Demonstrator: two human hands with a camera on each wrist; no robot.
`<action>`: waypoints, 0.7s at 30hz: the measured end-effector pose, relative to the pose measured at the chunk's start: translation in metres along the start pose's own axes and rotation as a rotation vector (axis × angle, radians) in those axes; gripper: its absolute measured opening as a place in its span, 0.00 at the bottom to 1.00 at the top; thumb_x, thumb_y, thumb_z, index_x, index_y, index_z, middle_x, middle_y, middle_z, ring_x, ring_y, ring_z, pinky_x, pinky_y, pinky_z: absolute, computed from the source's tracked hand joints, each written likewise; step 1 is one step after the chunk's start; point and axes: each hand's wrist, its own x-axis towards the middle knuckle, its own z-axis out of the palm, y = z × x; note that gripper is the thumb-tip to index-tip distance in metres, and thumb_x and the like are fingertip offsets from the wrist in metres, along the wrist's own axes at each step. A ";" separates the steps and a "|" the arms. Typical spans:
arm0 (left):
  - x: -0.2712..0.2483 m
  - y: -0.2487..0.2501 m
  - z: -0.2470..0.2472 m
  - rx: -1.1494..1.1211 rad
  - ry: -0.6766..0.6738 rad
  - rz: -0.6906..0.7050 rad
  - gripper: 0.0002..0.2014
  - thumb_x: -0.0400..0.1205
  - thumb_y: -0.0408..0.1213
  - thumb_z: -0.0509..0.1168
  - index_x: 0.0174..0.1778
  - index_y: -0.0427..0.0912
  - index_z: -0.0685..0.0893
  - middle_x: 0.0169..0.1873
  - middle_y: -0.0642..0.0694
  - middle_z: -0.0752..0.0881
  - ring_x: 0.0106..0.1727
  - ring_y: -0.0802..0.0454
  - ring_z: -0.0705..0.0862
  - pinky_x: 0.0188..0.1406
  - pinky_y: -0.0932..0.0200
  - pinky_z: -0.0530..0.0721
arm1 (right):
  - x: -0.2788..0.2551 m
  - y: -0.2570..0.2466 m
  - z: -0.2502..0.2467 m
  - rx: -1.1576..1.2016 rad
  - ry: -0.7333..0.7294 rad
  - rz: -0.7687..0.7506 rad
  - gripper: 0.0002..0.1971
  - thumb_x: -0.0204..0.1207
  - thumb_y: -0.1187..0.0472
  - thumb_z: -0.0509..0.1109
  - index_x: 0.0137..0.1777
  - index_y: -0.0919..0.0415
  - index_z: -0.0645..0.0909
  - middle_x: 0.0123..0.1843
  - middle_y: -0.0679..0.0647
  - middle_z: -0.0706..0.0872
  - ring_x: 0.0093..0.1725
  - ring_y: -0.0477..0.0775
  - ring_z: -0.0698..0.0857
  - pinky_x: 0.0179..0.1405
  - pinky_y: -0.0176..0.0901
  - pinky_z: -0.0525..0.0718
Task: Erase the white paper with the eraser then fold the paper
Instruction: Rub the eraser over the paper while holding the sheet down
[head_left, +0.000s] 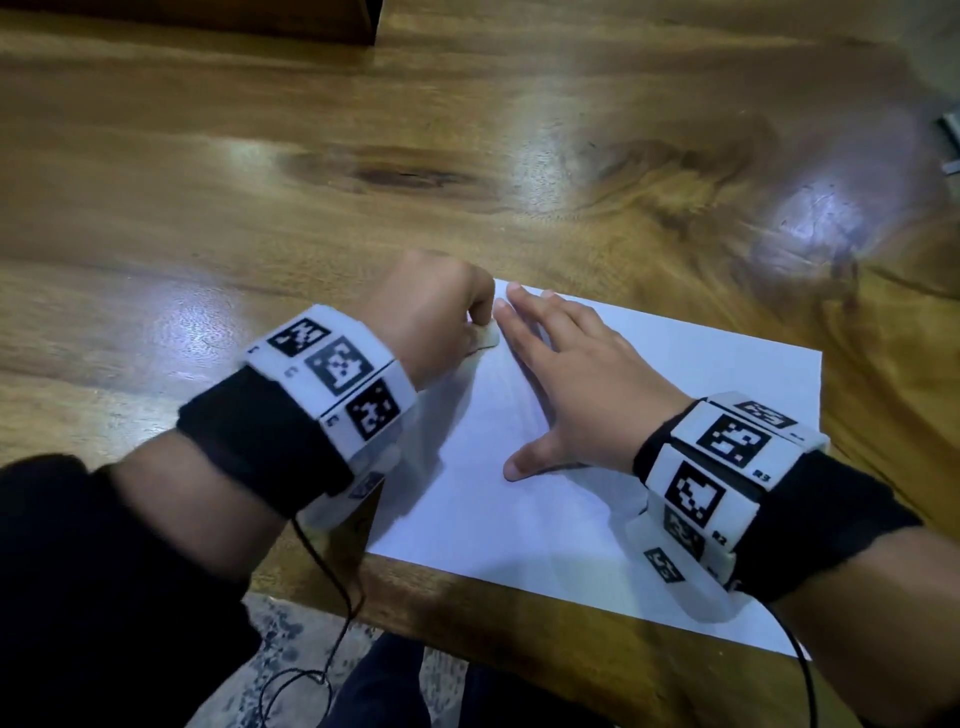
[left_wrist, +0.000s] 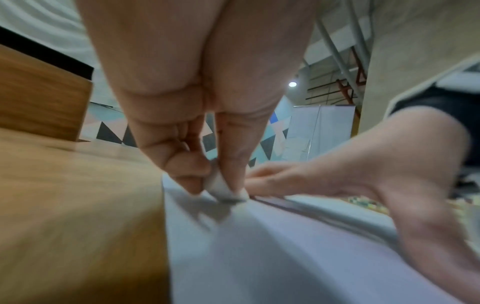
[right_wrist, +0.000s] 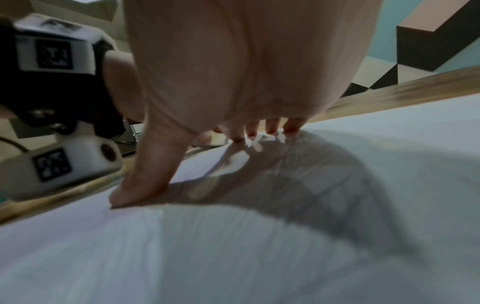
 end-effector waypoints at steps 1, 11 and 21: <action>-0.004 -0.002 0.002 0.002 -0.009 0.010 0.04 0.74 0.38 0.68 0.34 0.44 0.83 0.27 0.51 0.77 0.34 0.50 0.74 0.29 0.63 0.61 | 0.000 0.000 0.000 -0.001 -0.002 0.000 0.67 0.57 0.32 0.76 0.82 0.51 0.31 0.83 0.45 0.31 0.82 0.50 0.35 0.79 0.41 0.41; 0.004 -0.002 -0.001 -0.017 -0.006 -0.014 0.03 0.72 0.39 0.70 0.36 0.44 0.84 0.30 0.48 0.81 0.36 0.49 0.76 0.30 0.60 0.69 | 0.000 0.000 0.001 -0.008 0.008 -0.008 0.67 0.57 0.31 0.76 0.82 0.53 0.32 0.84 0.47 0.32 0.82 0.51 0.37 0.80 0.43 0.41; -0.024 -0.005 0.002 0.006 -0.155 0.003 0.04 0.70 0.43 0.72 0.33 0.48 0.84 0.26 0.54 0.78 0.33 0.53 0.76 0.30 0.65 0.68 | -0.001 -0.001 0.000 -0.001 -0.007 -0.001 0.67 0.58 0.32 0.75 0.82 0.53 0.31 0.83 0.45 0.31 0.82 0.51 0.36 0.79 0.41 0.40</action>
